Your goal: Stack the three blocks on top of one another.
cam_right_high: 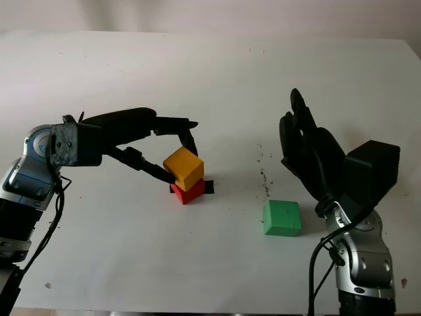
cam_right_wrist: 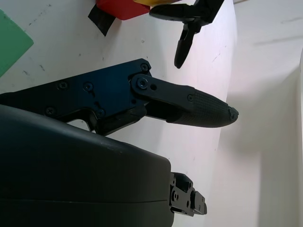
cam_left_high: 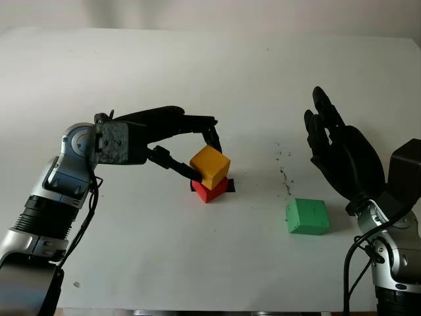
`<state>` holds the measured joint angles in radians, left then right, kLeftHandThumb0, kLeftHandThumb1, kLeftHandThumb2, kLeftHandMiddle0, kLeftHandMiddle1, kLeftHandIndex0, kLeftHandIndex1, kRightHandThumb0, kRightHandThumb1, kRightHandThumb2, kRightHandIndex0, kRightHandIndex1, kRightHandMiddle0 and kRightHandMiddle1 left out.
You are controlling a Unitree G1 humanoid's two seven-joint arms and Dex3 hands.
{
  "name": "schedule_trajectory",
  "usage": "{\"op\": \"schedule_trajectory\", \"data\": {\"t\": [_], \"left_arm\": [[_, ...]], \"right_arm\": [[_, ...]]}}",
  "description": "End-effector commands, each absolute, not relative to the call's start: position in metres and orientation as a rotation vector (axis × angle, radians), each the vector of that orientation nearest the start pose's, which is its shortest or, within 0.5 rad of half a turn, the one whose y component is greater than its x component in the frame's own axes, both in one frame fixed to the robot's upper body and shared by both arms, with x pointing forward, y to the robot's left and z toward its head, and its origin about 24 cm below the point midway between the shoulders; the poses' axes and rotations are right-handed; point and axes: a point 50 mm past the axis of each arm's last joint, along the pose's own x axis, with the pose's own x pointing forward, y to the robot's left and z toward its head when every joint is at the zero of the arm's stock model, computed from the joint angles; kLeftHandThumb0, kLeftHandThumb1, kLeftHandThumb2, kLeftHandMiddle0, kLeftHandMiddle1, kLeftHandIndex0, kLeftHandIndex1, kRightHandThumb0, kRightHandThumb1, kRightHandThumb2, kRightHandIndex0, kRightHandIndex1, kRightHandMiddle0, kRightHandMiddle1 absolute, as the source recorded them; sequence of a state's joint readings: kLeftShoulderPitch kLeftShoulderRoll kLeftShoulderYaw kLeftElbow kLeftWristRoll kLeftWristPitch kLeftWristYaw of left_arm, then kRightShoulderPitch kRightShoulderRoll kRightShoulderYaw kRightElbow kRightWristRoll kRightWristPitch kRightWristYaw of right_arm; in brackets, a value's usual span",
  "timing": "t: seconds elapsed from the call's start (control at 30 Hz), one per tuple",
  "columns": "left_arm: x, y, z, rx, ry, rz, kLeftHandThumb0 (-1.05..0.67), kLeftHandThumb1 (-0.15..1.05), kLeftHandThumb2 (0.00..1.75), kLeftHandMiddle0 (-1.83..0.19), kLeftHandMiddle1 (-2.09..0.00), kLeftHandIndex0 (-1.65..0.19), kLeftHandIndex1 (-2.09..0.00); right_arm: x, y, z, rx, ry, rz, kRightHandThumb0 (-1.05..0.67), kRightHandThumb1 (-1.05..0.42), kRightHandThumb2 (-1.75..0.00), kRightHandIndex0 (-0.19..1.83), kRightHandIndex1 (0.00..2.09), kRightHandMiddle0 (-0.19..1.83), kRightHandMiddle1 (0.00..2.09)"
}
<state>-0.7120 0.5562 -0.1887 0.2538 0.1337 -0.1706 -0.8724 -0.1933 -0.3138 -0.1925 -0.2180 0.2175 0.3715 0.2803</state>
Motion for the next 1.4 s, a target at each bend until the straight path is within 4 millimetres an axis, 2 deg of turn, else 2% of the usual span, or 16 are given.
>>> {"op": "schedule_trajectory", "data": {"t": [0.0, 0.07, 0.43, 0.6, 0.73, 0.83, 0.97, 1.03, 1.1, 1.23, 1.37], "left_arm": [[0.337, 0.149, 0.193, 0.990, -0.251, -0.947, -0.57, 0.98, 0.05, 0.10, -0.05, -0.20, -0.74], [0.337, 0.150, 0.192, 0.993, -0.266, -0.948, -0.62, 0.97, 0.05, 0.14, -0.05, -0.15, -0.57], [0.335, 0.151, 0.190, 1.024, -0.292, -0.932, -0.65, 0.94, 0.05, 0.19, -0.03, -0.11, -0.21], [0.334, 0.153, 0.192, 1.047, -0.294, -0.916, -0.69, 0.95, 0.05, 0.19, 0.00, 0.04, -0.09], [0.332, 0.158, 0.196, 0.994, -0.305, -0.872, -0.71, 0.90, 0.04, 0.19, 0.00, 0.16, -0.02], [0.330, 0.165, 0.204, 0.945, -0.317, -0.838, -0.79, 0.93, 0.05, 0.19, 0.00, 0.19, 0.00], [0.321, 0.185, 0.218, 0.759, -0.331, -0.761, -0.90, 0.98, 0.07, 0.19, 0.00, 0.19, 0.00], [0.316, 0.198, 0.218, 0.670, -0.342, -0.698, -0.98, 1.03, 0.20, 0.19, 0.00, 0.19, 0.00], [0.310, 0.208, 0.216, 0.612, -0.367, -0.606, -1.00, 1.04, 0.52, 0.19, 0.00, 0.19, 0.00], [0.293, 0.221, 0.211, 0.313, -0.458, -0.401, -0.93, 1.05, 0.68, 0.19, 0.00, 0.19, 0.00], [0.282, 0.233, 0.196, 0.184, -0.461, -0.274, -0.89, 1.05, 0.79, 0.19, 0.00, 0.19, 0.00]], "right_arm": [[0.278, -0.216, 0.129, -0.089, -0.069, 0.170, -0.74, -1.05, -0.67, -0.19, 0.00, -0.19, 0.00], [0.278, -0.216, 0.129, -0.084, -0.066, 0.168, -0.74, -1.05, -0.67, -0.19, 0.00, -0.19, 0.00], [0.278, -0.216, 0.128, -0.078, -0.061, 0.165, -0.74, -1.05, -0.67, -0.19, 0.00, -0.19, 0.00], [0.279, -0.217, 0.128, -0.088, -0.061, 0.167, -0.75, -1.05, -0.67, -0.19, 0.00, -0.19, 0.00], [0.279, -0.217, 0.128, -0.091, -0.062, 0.166, -0.75, -1.05, -0.67, -0.19, 0.00, -0.19, 0.00], [0.279, -0.217, 0.128, -0.091, -0.063, 0.168, -0.75, -1.05, -0.67, -0.19, 0.00, -0.19, 0.00], [0.278, -0.216, 0.130, -0.096, -0.069, 0.175, -0.75, -1.05, -0.68, -0.19, 0.00, -0.19, 0.00], [0.279, -0.215, 0.131, -0.098, -0.071, 0.177, -0.75, -1.05, -0.67, -0.19, 0.00, -0.19, 0.00], [0.279, -0.215, 0.132, -0.105, -0.077, 0.181, -0.74, -1.05, -0.68, -0.19, 0.00, -0.19, 0.00], [0.280, -0.216, 0.143, -0.137, -0.113, 0.208, -0.71, -1.05, -0.64, -0.19, 0.00, -0.19, 0.00], [0.279, -0.222, 0.158, -0.230, -0.150, 0.190, -0.72, -1.05, -0.47, -0.19, 0.00, -0.19, 0.00]]}}
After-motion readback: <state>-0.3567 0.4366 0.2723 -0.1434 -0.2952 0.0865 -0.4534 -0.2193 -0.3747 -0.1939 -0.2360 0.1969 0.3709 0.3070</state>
